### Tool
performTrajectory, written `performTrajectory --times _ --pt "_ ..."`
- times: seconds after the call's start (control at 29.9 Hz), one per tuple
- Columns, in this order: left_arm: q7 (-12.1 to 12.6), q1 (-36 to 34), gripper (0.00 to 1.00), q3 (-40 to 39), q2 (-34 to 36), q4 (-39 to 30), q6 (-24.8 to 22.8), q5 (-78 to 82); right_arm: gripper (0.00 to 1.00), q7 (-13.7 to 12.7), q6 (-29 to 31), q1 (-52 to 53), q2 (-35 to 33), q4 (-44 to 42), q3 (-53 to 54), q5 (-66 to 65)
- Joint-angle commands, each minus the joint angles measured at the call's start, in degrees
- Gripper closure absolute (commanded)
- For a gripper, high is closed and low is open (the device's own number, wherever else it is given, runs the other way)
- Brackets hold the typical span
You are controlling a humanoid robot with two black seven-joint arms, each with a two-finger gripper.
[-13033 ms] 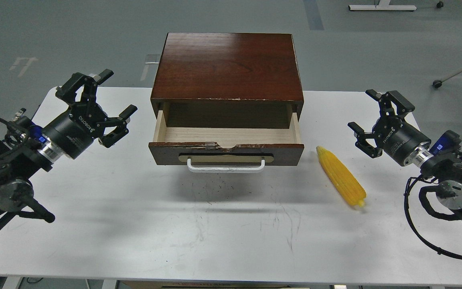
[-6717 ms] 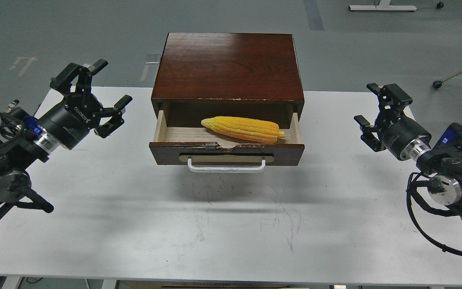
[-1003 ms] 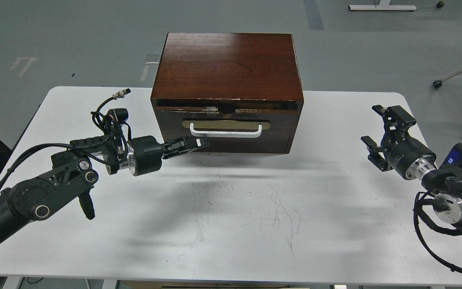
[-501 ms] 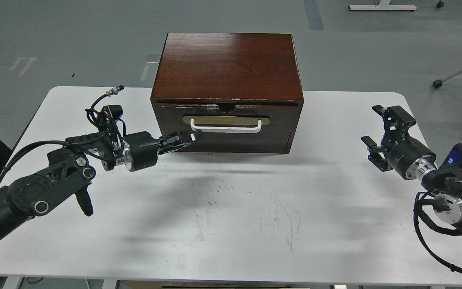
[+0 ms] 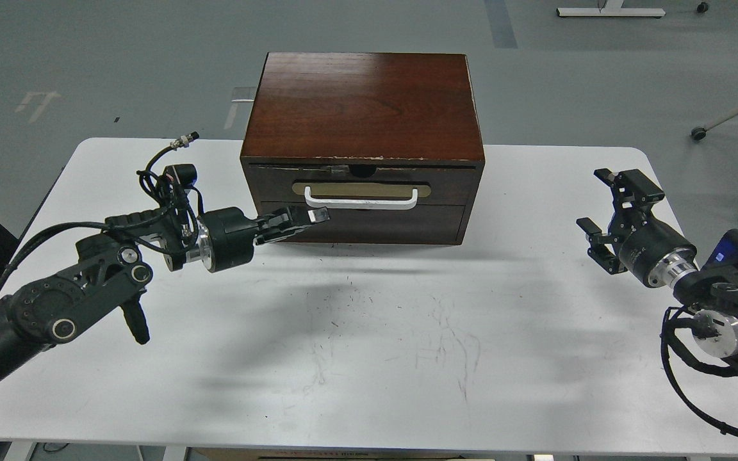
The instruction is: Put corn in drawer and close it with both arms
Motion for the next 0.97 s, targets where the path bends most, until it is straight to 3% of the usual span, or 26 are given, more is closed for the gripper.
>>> performTrajectory --times 0.0,0.03,0.07,0.27,0.43,0.53,0.74,0.94 --pt "-0.95 1.45 0.71 -0.77 1.16 -3.05 -0.43 -3.38 0.03 0.0 0.01 0.0 -0.08 0.03 0.15 0.01" --pt "-1.82 1.71 0.3 -1.03 1.68 -4.37 -0.43 -6.52 0.03 0.0 0.01 0.09 -0.08 -0.06 0.15 0.01" --pt "-2.27 1.72 0.0 -1.21 2.82 -5.16 -0.43 -10.64 0.03 0.0 -0.08 0.0 -0.08 -0.24 0.67 0.01" --pt "-2.88 1.72 0.0 -2.0 7.74 -5.35 -0.34 -34.8 0.0 0.0 -0.43 0.0 0.0 -0.59 2.43 0.01" --pt "-3.15 2.77 0.0 -2.71 12.05 -2.72 0.28 -45.64 0.0 0.0 -0.52 -0.17 0.0 -1.03 3.92 0.36" --pt "-5.22 5.74 0.0 -2.71 14.78 0.44 -0.34 -52.84 0.0 0.0 -0.61 -0.26 0.44 -1.29 4.19 0.54" --pt "-5.22 12.34 0.0 -2.71 15.14 7.12 -2.59 -59.46 0.0 0.0 -0.61 -0.79 1.67 -1.38 6.12 3.51" --pt "-5.22 13.93 0.0 -2.71 14.26 9.77 -2.59 -59.81 0.0 0.0 -0.52 -1.4 2.73 -2.08 6.65 4.23"
